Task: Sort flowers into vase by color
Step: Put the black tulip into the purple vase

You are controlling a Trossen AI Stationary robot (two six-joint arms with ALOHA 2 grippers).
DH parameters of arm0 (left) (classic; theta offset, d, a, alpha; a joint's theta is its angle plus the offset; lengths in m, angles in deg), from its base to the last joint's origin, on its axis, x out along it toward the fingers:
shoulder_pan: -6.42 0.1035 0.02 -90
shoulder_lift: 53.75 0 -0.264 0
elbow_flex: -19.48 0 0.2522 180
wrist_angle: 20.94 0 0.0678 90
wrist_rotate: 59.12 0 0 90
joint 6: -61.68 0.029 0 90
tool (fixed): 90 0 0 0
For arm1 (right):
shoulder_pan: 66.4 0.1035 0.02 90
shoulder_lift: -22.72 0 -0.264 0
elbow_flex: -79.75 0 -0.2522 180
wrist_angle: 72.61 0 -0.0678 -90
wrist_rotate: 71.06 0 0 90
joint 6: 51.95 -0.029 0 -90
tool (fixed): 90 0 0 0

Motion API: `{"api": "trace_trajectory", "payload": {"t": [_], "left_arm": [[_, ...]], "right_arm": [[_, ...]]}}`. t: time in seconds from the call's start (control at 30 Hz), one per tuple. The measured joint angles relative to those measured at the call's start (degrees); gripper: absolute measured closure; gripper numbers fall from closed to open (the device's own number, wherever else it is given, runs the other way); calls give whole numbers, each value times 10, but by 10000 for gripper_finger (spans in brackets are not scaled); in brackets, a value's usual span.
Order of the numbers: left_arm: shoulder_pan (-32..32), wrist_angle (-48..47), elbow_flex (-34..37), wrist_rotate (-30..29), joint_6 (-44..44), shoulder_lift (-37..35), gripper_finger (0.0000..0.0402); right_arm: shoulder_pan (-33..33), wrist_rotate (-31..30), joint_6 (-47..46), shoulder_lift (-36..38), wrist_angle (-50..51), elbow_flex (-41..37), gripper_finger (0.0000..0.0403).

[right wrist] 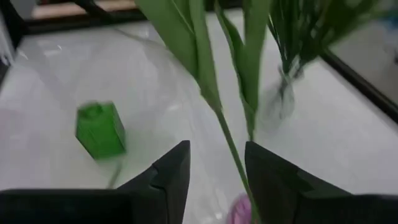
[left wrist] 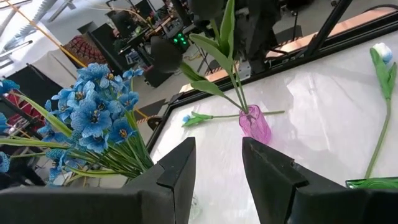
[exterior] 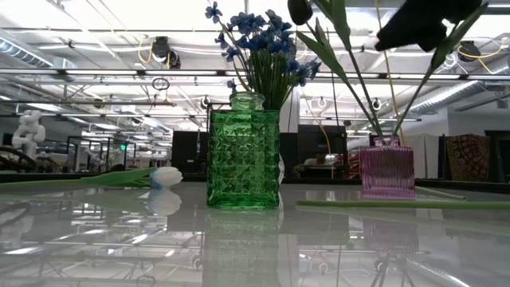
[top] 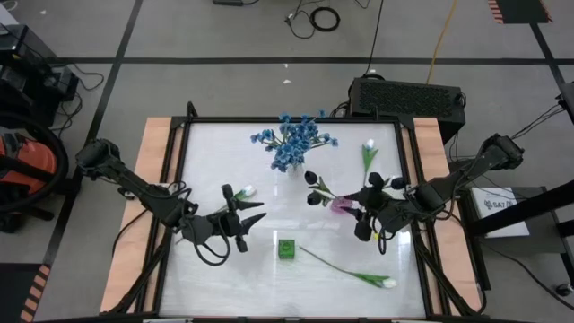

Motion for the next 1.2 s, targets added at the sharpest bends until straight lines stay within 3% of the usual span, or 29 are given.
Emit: {"api": "trace_trajectory", "payload": {"t": [0.37, 0.6, 0.83, 1.1, 1.2], "left_arm": [[9, 0, 0, 2, -13, 0, 262], [9, 0, 0, 2, -13, 0, 262], [9, 0, 0, 2, -13, 0, 262], [9, 0, 0, 2, -13, 0, 262], [9, 0, 0, 2, -13, 0, 262]], "right_arm": [[-1, -38, 109, -45, -91, 0, 211], [-18, -44, 119, -68, -94, 0, 223], [-39, -44, 120, -80, -95, 0, 274], [-43, -43, 131, -81, -94, 0, 390], [-42, -41, 133, -80, -91, 0, 393]]}}
